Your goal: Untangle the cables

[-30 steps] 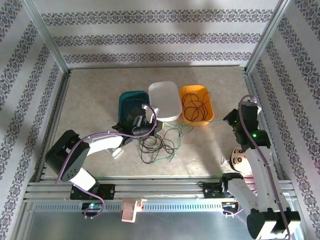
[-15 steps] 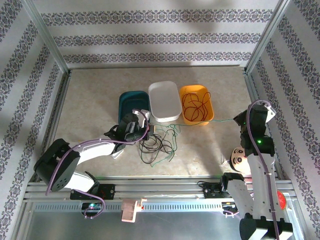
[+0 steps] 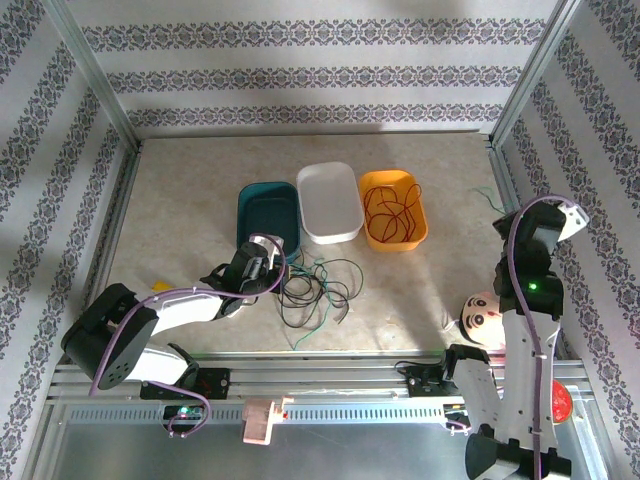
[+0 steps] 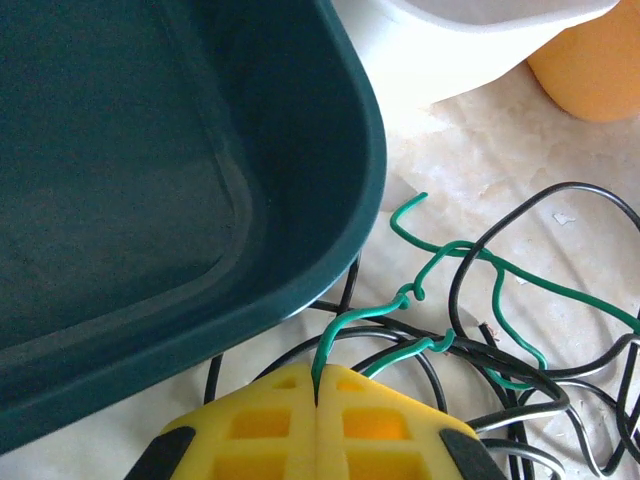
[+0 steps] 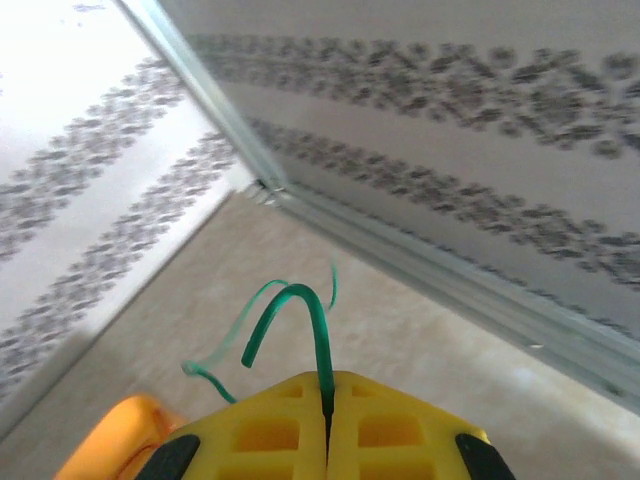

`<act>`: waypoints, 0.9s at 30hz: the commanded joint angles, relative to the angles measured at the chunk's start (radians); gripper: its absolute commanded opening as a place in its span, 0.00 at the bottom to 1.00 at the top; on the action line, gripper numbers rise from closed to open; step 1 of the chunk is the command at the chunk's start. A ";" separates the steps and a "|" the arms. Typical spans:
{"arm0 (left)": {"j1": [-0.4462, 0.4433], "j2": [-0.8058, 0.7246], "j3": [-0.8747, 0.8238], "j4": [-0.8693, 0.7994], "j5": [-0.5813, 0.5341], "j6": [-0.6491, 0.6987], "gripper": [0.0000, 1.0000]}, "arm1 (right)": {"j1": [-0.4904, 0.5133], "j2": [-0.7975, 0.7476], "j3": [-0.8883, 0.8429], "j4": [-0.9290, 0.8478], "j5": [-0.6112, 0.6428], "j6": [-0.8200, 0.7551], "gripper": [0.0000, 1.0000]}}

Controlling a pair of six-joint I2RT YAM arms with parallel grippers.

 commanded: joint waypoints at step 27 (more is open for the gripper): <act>-0.029 0.008 0.063 0.038 0.017 -0.072 0.00 | 0.617 0.709 0.368 0.383 -0.148 -0.208 0.00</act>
